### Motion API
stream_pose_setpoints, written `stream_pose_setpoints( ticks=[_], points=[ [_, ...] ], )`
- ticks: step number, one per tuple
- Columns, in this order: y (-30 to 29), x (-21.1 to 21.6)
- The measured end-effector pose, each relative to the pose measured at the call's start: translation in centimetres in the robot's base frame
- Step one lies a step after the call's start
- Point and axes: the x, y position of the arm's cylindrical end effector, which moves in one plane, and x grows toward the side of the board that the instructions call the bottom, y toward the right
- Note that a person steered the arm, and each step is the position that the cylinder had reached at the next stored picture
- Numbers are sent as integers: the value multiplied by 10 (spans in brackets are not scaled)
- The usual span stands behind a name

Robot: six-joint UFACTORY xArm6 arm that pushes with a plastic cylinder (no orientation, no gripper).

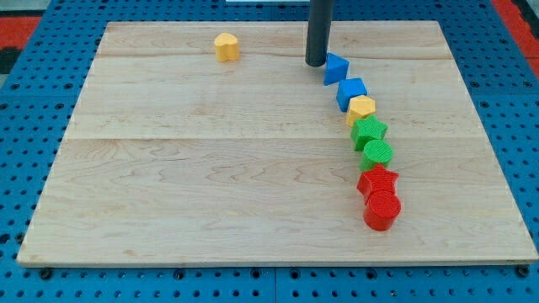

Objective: Move the blue triangle above the blue cube

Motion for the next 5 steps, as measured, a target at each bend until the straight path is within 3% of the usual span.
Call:
stream_pose_setpoints(
  ticks=[5],
  points=[
    [-3, 38]
  ],
)
